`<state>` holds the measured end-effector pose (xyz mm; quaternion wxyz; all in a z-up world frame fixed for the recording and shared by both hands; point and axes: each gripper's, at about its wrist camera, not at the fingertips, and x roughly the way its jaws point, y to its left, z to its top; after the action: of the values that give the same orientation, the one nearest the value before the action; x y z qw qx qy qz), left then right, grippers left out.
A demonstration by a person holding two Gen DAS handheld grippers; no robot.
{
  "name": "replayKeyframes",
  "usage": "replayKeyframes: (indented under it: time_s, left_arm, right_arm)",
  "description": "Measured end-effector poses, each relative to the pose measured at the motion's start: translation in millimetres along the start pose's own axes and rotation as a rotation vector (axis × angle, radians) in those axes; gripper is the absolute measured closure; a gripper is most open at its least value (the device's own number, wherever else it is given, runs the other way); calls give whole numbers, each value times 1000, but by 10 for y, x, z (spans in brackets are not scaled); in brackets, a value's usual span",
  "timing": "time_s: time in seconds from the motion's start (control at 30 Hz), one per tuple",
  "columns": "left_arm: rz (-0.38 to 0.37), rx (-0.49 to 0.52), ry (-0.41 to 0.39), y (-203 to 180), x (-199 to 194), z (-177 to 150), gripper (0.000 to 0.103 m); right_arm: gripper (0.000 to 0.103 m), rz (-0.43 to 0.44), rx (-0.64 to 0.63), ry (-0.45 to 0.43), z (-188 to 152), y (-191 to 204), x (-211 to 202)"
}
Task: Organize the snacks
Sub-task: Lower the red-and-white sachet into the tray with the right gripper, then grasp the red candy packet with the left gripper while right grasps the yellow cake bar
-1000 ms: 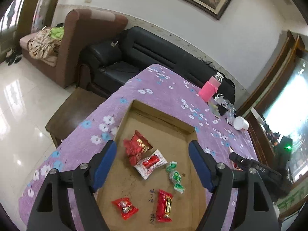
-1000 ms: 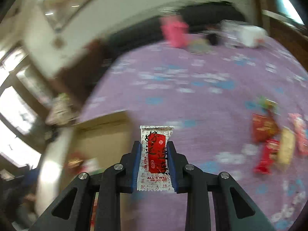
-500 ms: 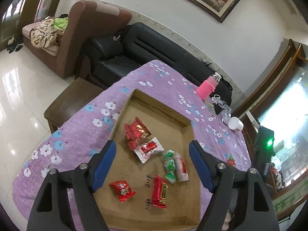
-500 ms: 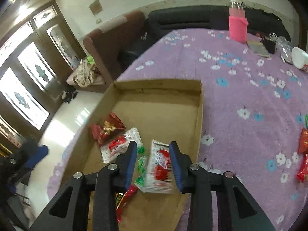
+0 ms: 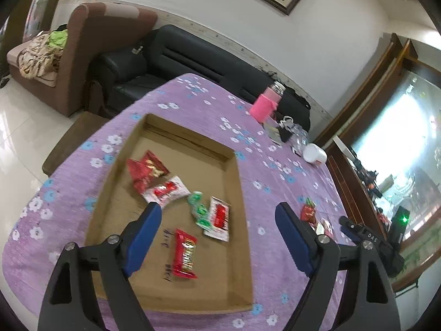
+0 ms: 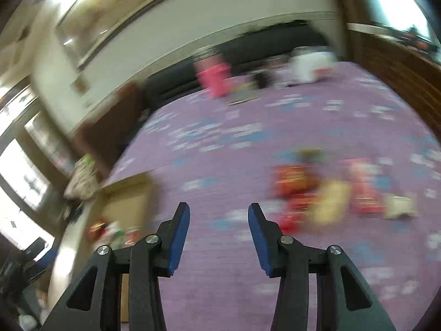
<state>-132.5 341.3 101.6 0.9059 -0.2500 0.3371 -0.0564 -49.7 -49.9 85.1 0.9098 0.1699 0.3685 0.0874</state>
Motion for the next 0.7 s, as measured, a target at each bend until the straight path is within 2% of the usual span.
replayKeyframes:
  time_s: [0.1, 0.23, 0.43, 0.6, 0.7]
  left_arm:
    - [-38, 33, 35, -196, 95, -62, 19]
    - [-87, 74, 98, -509, 293, -171, 19]
    - [-87, 164, 162, -932, 495, -370, 19]
    - [-49, 218, 207, -1122, 647, -475, 19]
    - [-33, 262, 228, -1268, 763, -529, 19]
  right_arm:
    - [56, -116, 66, -31, 98, -576, -216]
    - [56, -151, 118, -27, 213, -994, -271]
    - [56, -76, 135, 112, 142, -1044, 256]
    - [56, -123, 136, 161, 102, -1016, 673]
    - [56, -156, 128, 141, 102, -1013, 817]
